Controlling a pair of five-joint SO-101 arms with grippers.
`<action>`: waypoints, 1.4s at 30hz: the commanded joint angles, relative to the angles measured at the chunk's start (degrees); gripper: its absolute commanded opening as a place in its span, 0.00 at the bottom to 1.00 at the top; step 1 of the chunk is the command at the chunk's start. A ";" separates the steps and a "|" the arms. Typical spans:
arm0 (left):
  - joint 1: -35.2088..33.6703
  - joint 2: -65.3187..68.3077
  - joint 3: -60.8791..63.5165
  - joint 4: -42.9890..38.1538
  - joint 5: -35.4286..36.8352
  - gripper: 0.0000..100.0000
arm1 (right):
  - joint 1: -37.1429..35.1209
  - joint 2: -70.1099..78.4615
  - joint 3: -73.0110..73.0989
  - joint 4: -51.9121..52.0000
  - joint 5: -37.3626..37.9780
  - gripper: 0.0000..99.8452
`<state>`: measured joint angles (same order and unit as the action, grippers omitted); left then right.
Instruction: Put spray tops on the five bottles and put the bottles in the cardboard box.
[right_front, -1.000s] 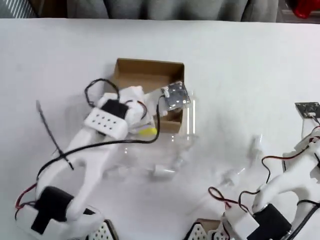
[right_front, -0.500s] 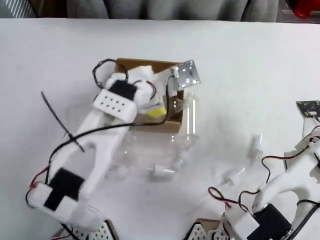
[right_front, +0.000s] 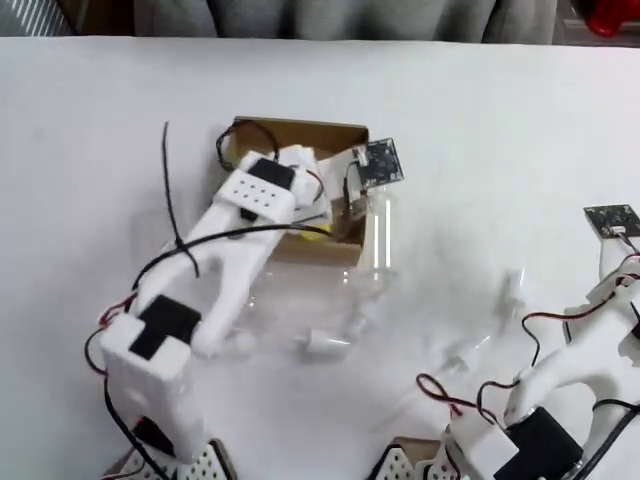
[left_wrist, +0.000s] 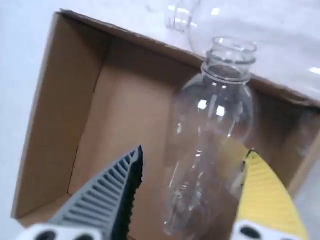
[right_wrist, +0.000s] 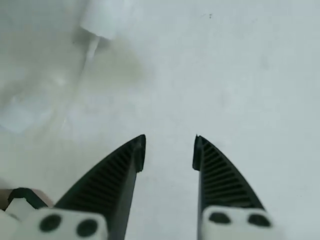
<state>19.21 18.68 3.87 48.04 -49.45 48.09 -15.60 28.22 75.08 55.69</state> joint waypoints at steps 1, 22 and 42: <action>2.33 2.07 -3.43 -3.87 1.23 0.30 | -1.01 -0.22 -0.35 -0.75 0.62 0.12; 1.27 -13.67 -2.81 -1.32 21.01 0.07 | -3.21 -2.07 -3.16 4.26 -8.70 0.12; 1.36 -64.40 38.15 4.66 45.71 0.09 | -18.24 -19.56 16.00 -10.42 -33.49 0.12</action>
<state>20.53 -32.22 32.00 55.96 -7.60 30.59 -33.36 43.69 70.07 24.13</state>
